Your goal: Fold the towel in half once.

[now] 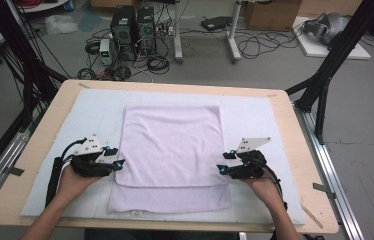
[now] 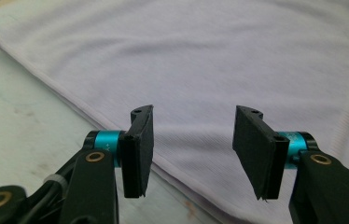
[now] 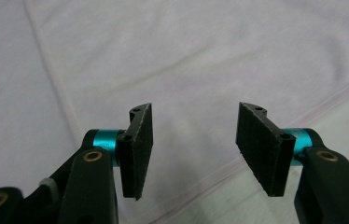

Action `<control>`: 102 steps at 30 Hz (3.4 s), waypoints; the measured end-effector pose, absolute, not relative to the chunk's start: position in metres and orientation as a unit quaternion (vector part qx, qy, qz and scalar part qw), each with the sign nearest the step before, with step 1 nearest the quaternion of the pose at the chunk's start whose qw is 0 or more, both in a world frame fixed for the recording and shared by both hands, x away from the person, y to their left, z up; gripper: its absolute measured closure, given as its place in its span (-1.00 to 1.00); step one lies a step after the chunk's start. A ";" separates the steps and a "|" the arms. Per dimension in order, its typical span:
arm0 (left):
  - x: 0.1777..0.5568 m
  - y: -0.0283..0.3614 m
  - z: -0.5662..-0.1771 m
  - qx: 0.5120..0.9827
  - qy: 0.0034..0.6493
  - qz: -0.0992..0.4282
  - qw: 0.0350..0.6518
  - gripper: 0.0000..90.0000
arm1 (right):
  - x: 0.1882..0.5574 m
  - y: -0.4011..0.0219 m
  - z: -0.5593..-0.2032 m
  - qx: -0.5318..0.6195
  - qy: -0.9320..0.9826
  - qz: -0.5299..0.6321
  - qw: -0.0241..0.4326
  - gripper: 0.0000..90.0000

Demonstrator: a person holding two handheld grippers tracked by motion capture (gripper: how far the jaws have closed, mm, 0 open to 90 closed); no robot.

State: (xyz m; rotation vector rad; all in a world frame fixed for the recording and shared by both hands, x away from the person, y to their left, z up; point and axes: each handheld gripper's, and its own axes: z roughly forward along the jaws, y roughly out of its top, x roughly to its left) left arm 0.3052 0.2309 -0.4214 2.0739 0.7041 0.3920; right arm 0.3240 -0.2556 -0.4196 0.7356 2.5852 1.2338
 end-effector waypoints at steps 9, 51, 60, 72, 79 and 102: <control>0.288 0.220 -0.434 0.855 0.249 0.121 0.438 0.14 | 0.305 -0.244 -0.439 0.223 0.887 0.396 0.081 0.17; 0.228 0.241 -0.408 0.870 0.212 0.106 0.433 0.52 | 0.245 -0.260 -0.403 0.187 0.879 0.436 0.042 0.52; 0.231 0.225 -0.439 0.896 0.196 0.061 0.393 0.57 | 0.255 -0.248 -0.442 0.183 0.896 0.405 0.012 0.37; 0.229 0.230 -0.434 0.879 0.197 0.070 0.428 0.77 | 0.256 -0.256 -0.436 0.203 0.878 0.432 0.023 0.37; 0.248 0.223 -0.429 0.853 0.227 0.097 0.460 0.49 | 0.277 -0.256 -0.425 0.227 0.858 0.457 0.070 0.14; 0.294 0.223 -0.431 0.826 0.290 0.144 0.462 -0.04 | 0.305 -0.250 -0.431 0.259 0.852 0.443 0.104 -0.28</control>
